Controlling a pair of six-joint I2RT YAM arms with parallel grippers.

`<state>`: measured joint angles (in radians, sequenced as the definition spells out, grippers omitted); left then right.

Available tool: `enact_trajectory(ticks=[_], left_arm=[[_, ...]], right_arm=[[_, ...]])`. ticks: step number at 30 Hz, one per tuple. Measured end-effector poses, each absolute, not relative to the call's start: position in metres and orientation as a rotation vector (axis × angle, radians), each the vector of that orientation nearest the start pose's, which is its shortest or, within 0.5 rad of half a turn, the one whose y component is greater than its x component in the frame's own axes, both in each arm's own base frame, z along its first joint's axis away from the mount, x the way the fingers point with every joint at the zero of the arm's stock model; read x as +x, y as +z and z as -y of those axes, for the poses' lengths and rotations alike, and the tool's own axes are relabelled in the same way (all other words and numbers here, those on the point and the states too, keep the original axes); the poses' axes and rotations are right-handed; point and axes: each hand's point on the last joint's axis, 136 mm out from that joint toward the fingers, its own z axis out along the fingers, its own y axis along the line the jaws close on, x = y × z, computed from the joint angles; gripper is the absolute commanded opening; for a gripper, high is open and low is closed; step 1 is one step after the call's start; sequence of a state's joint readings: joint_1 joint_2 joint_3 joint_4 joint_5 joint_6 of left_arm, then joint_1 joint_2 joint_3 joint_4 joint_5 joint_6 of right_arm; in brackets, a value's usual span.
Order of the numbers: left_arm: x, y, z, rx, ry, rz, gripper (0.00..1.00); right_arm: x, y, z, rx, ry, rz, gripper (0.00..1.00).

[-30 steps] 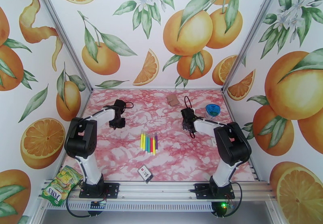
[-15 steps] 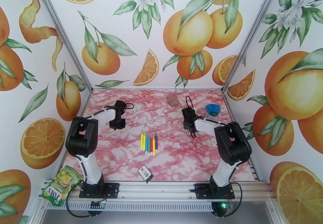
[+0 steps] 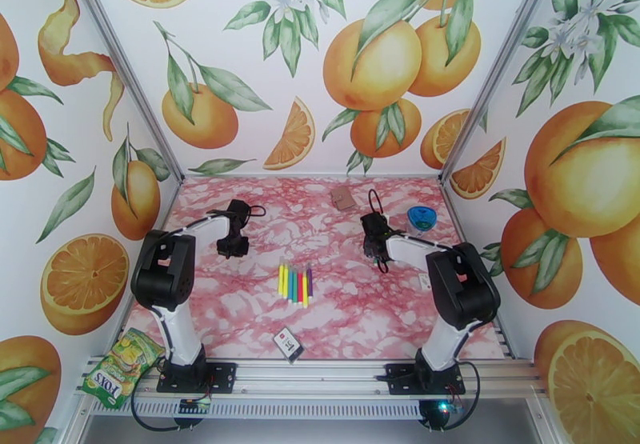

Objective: Open the pen caps

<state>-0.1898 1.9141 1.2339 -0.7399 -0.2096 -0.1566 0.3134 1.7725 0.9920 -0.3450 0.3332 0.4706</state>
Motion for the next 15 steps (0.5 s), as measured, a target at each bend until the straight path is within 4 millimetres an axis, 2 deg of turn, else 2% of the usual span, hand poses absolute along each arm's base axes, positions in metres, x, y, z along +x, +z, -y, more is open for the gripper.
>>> enact_trajectory(ticks=[6, 15], left_arm=[[0.373, 0.015, 0.035, 0.026, 0.269, -2.948, 0.25], [0.367, 0.017, 0.035, 0.035, 0.271, -2.970, 0.28]], right_arm=[[0.392, 0.053, -0.078, 0.251, -0.143, -2.534, 0.36], [0.383, 0.070, -0.120, 0.080, -0.077, -2.511, 0.42]])
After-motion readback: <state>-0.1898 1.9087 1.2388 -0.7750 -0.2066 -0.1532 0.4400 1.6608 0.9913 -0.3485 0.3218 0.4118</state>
